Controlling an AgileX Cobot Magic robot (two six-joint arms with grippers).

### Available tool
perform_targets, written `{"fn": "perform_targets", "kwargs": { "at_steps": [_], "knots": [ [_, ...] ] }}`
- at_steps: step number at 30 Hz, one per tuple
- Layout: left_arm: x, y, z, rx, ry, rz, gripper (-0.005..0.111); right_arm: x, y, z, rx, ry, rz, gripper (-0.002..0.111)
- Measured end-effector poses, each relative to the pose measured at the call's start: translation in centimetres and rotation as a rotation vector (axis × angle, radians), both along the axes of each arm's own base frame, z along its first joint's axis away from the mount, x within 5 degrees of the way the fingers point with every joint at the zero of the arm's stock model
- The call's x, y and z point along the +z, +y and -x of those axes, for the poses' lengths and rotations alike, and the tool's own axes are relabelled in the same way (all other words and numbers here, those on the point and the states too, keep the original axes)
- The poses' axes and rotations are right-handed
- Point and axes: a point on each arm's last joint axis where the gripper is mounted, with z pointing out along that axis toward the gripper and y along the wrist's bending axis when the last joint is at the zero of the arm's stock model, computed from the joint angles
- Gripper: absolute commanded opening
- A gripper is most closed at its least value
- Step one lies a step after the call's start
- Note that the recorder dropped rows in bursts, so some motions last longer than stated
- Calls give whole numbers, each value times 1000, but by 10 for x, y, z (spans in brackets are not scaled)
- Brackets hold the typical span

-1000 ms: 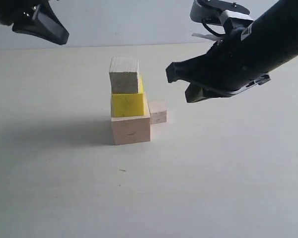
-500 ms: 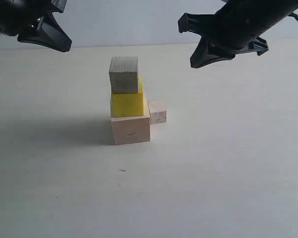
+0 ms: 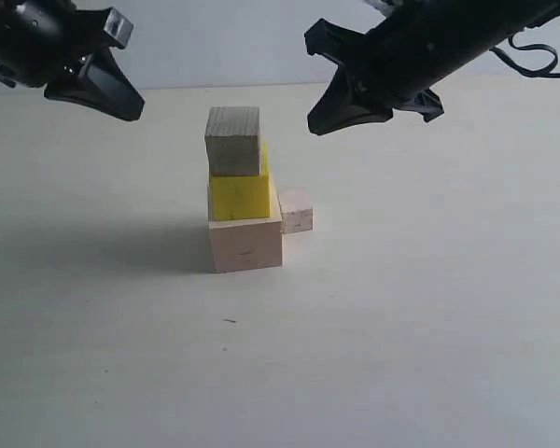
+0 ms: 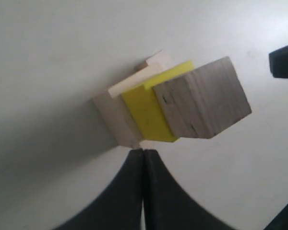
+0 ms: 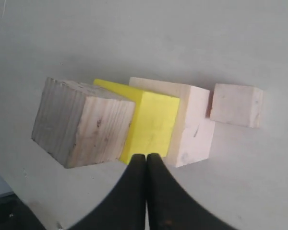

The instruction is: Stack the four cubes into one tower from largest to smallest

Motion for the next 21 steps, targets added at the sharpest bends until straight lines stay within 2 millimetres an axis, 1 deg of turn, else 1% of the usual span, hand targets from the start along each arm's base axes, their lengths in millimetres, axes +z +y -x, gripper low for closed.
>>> {"fn": "perform_targets", "kwargs": {
  "at_steps": [4, 6, 10, 14, 16, 21],
  "knots": [
    [-17, -3, -4, -20, 86, 0, 0, 0, 4, -7, 57, -7, -7, 0],
    [-21, -5, -5, -20, 99, 14, 0, 0, 6, -11, 79, -19, -8, 0],
    [-19, -6, -8, -1, 76, 44, 0, -3, 8, -14, 100, -18, -10, 0],
    [-16, -7, -8, -12, 50, 54, 0, -13, 11, -17, 128, -5, -26, 0],
    [-16, -8, -8, -34, 34, 65, 0, -18, 13, -19, 137, -1, -49, 0],
    [-10, -14, -10, -71, -18, 140, 0, -20, 19, -22, 153, -14, -128, 0]
  ]
}}
